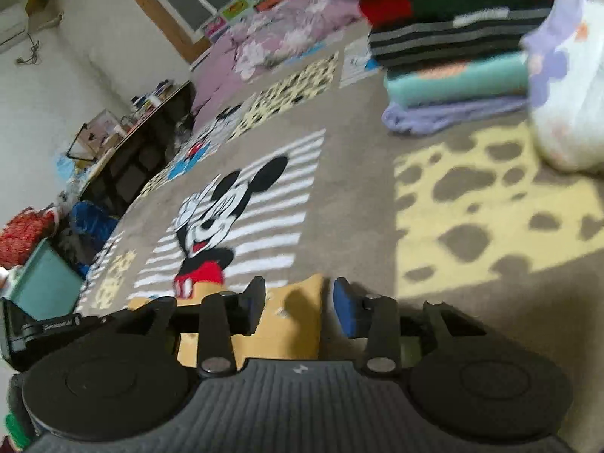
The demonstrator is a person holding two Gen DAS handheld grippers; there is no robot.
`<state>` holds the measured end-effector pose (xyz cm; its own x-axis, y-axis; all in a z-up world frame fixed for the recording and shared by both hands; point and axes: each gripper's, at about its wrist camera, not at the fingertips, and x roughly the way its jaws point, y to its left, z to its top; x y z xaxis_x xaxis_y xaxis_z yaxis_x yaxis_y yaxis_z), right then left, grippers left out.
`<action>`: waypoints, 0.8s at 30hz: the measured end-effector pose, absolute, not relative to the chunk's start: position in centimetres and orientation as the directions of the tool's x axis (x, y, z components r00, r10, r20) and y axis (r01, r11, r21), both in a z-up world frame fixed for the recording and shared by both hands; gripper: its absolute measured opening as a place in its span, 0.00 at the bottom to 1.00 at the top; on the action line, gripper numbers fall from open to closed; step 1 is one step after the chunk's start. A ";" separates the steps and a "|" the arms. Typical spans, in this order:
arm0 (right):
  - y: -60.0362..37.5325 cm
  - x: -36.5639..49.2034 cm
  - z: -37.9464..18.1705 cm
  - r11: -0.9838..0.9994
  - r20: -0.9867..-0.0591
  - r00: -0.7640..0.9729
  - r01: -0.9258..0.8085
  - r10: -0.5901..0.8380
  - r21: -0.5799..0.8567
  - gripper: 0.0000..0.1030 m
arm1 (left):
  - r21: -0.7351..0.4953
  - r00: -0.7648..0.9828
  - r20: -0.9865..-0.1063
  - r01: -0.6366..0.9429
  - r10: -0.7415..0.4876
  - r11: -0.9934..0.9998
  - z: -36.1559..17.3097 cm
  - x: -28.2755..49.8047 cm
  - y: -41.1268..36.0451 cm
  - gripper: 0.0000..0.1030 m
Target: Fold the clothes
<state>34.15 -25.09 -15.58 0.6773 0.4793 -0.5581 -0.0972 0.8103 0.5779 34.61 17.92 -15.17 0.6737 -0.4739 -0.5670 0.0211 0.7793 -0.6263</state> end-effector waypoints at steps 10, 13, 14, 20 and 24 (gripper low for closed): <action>-25.1 32.9 -15.6 0.828 -0.537 0.721 -0.092 0.439 0.554 0.05 | -0.583 0.708 -0.559 0.035 -0.431 0.812 -14.9 34.2 17.6 0.01; -26.3 32.3 -15.7 0.824 -0.523 0.744 -0.064 0.415 0.562 0.05 | -0.582 0.714 -0.558 0.024 -0.422 0.813 -15.0 34.3 17.8 0.01; -26.4 32.2 -15.9 0.829 -0.528 0.745 -0.059 0.407 0.556 0.05 | -0.572 0.712 -0.566 0.024 -0.415 0.820 -15.1 34.4 17.6 0.01; -26.1 32.8 -16.8 0.853 -0.579 0.723 -0.028 0.376 0.520 0.08 | -0.560 0.722 -0.579 -0.014 -0.379 0.829 -14.7 34.4 18.2 0.14; -25.9 31.5 -14.9 0.891 -0.541 0.782 -0.039 0.309 0.453 0.27 | -0.550 0.771 -0.525 0.017 -0.361 0.835 -12.6 33.5 19.3 0.14</action>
<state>31.46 -25.89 -14.91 0.7823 0.3090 -0.5409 -0.0386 0.8907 0.4530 33.46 19.33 -12.59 0.7708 -0.3611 -0.5248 0.0168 0.8351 -0.5499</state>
